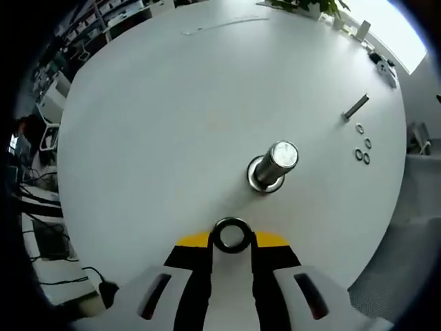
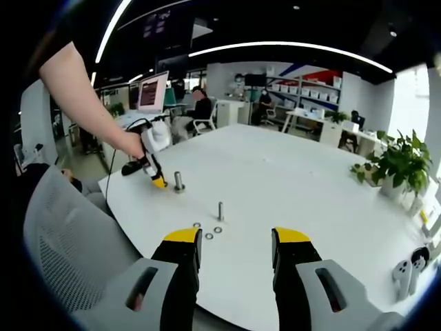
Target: Place the washer onto the threaded stud by aligning its center hole with the stud, sliding it down to the base, and recovering from edge contact or off-axis alignment until the washer reaches the visible bottom stop.
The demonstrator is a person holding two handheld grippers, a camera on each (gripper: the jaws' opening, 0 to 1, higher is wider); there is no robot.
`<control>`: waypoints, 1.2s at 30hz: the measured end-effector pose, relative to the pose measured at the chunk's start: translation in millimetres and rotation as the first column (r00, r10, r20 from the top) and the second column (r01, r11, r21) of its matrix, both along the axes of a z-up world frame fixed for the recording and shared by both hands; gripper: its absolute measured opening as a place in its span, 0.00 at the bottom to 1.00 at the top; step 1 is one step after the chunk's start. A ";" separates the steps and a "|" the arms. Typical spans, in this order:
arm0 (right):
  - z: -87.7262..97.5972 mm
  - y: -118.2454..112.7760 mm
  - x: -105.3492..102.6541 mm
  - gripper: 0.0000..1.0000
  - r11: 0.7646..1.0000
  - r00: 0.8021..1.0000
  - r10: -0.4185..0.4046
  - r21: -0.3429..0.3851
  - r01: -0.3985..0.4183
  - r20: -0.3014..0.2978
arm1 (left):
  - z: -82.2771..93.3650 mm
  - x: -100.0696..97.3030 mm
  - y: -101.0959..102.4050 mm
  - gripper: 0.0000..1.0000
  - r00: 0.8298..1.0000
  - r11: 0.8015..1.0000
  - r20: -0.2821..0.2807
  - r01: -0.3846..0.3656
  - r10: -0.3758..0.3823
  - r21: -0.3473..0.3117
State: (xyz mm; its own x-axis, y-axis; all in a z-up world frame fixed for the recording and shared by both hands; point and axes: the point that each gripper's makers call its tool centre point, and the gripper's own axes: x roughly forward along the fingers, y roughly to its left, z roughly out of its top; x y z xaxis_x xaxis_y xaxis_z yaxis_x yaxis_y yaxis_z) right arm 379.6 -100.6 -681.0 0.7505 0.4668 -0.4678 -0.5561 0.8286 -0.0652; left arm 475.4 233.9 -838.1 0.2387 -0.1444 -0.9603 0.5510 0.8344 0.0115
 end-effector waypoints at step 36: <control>2.8 2.9 -0.6 0.42 0.999 1.000 0.014 0.028 -0.014 0.000 | 56.5 24.3 -53.9 0.19 0.991 0.993 0.087 0.107 -0.102 -0.054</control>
State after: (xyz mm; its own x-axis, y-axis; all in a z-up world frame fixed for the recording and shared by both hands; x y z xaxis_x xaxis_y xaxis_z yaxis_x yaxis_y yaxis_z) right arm 379.0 -97.7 -678.2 0.7437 0.4904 -0.4543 -0.5676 0.8223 -0.0417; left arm 499.7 180.0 -781.6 0.2989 -0.2281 -0.9266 0.6344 0.7729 0.0144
